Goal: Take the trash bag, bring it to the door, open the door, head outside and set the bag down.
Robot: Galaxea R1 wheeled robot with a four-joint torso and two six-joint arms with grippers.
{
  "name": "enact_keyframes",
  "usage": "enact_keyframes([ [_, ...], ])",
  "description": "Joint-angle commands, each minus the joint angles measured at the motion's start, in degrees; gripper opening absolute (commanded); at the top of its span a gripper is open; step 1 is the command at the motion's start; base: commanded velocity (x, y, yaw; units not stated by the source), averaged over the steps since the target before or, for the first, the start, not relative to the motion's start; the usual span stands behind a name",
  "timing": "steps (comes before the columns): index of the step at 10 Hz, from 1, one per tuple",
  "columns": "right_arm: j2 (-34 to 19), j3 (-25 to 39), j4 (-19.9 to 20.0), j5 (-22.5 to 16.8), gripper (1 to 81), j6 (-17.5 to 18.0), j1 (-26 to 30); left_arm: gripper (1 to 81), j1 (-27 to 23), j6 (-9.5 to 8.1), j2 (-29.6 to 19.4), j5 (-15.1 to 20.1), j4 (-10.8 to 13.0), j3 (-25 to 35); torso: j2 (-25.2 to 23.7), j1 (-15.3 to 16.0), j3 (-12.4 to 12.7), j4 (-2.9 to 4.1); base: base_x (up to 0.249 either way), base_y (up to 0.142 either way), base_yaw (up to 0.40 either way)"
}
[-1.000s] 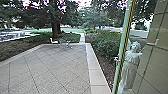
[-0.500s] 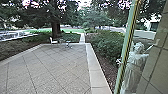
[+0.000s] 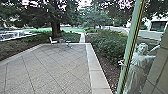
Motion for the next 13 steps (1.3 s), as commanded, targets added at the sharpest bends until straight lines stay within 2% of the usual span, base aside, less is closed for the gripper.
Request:
enact_keyframes([
  [1, -0.02, 0.18, -0.02, -3.56, 81.1, -0.16, 2.91, 1.0, -2.69, 0.54, -0.14, 4.65, -0.26, 0.27, 0.0, 0.0, 0.0, 0.0, 0.115, 0.0, 0.0],
  [13, -0.02, 0.18, -0.02, -3.56, 81.1, -0.16, 2.73, 1.0, -2.61, 0.54, -0.14, 4.65, -0.34, 0.27, 0.05, 0.02, -0.02, 0.0, 0.117, 0.0, 0.0],
])
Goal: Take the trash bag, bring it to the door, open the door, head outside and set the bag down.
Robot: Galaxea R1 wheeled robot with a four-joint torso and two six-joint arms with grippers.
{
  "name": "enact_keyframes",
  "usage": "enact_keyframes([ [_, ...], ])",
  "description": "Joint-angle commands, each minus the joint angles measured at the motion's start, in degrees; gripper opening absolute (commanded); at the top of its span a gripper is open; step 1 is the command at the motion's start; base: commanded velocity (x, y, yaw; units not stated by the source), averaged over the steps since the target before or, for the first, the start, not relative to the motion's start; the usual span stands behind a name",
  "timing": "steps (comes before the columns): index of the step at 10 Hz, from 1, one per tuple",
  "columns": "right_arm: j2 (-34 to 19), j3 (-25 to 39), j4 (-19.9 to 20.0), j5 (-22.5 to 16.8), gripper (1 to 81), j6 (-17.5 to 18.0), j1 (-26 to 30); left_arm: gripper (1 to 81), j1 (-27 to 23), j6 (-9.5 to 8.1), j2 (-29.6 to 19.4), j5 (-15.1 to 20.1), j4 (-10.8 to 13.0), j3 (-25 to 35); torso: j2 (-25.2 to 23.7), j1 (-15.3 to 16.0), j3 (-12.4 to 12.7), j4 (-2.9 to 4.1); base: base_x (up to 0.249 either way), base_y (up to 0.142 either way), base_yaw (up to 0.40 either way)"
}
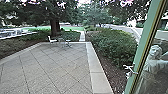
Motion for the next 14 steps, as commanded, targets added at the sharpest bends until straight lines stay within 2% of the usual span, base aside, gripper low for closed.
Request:
enact_keyframes([
  [1, 0.07, 0.18, -0.05, -3.56, 81.1, -0.16, 2.94, 1.0, -2.59, 0.54, -0.11, 4.65, -0.33, 0.27, 0.0, 0.0, 0.02, 0.0, 0.124, 0.0, 0.0],
  [14, -0.02, 0.18, 0.04, -3.56, 81.1, -0.16, 2.93, 1.0, -2.59, 0.54, -0.2, 4.65, -0.24, 0.27, 0.09, 0.0, -0.07, 0.0, 0.131, 0.0, 0.0],
])
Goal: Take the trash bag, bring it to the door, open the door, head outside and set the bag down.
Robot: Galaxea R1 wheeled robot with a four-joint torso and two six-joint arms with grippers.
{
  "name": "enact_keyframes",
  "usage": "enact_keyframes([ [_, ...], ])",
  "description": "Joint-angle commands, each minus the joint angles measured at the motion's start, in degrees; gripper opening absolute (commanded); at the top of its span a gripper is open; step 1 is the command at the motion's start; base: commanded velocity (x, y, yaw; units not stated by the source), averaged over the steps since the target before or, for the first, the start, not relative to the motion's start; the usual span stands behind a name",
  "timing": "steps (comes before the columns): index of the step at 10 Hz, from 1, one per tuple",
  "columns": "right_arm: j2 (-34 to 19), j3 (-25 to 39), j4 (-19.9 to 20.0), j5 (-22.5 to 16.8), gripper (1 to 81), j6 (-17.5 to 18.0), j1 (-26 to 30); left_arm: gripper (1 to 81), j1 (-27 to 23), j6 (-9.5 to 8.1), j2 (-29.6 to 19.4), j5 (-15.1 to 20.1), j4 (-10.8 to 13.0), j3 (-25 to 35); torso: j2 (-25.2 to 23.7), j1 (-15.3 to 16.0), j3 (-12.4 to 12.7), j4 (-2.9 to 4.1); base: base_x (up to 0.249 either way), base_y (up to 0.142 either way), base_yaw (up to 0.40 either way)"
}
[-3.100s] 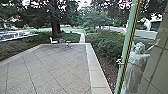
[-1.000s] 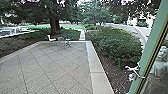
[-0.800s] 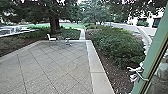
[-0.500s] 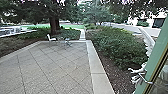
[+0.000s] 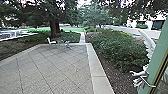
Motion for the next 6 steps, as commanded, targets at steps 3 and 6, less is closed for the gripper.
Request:
enact_keyframes([
  [3, 0.03, 0.2, 0.26, -3.36, 81.1, -0.07, 3.52, 1.0, -3.12, 0.54, 0.0, 4.59, -0.24, 0.27, -0.02, -0.05, 0.0, 0.0, 0.132, 0.0, 0.0],
  [6, 0.12, 0.2, 0.26, -3.36, 81.1, -0.07, 3.61, 1.0, -3.12, 0.54, -0.09, 4.59, -0.07, 0.27, -0.02, -0.02, 0.0, 0.0, 0.126, 0.0, 0.0],
])
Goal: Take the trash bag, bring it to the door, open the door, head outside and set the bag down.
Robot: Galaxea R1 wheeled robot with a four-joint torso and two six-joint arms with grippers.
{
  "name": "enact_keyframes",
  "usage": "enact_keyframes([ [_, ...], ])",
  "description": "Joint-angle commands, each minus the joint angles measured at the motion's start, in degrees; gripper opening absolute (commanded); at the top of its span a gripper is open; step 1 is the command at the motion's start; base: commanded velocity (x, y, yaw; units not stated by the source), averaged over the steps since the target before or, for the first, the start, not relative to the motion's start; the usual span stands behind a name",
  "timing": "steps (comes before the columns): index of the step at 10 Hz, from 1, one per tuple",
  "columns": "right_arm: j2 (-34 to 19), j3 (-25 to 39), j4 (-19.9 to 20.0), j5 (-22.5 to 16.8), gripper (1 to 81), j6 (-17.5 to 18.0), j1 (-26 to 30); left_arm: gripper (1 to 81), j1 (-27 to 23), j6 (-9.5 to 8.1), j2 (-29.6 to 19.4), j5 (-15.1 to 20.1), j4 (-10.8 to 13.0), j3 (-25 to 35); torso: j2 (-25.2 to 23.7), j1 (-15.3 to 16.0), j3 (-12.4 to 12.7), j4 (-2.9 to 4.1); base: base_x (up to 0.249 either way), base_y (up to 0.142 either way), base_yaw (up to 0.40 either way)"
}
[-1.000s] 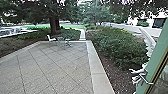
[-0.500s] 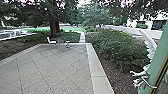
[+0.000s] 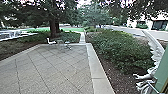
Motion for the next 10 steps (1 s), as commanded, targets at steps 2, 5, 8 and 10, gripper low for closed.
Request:
enact_keyframes([
  [2, 0.07, 0.29, 0.15, -3.66, 81.1, -0.07, 2.89, 1.0, -2.46, 0.54, -0.2, 4.74, 0.11, 0.27, 0.02, 0.0, 0.0, 0.0, 0.035, 0.0, 0.0],
  [5, -0.02, 0.2, 0.41, -3.66, 81.1, 0.02, 2.98, 1.0, -2.28, 0.54, -0.11, 4.65, -0.41, 0.27, 0.02, 0.0, 0.0, 0.0, 0.0, 0.0, 0.0],
  [8, 0.07, 0.2, 0.59, -3.66, 81.1, 0.19, 2.89, 1.0, -2.98, -0.33, -1.08, 4.57, -0.86, 0.27, 0.02, -0.02, 0.0, 5.82, 0.0, 0.0, 0.0],
  [10, -0.02, 0.2, 0.41, -3.66, 81.1, 0.11, 2.98, 1.0, -4.04, -0.51, -1.87, 4.57, -4.37, 0.27, 0.02, -0.02, 0.0, 8.08, 0.0, 0.0, 0.0],
])
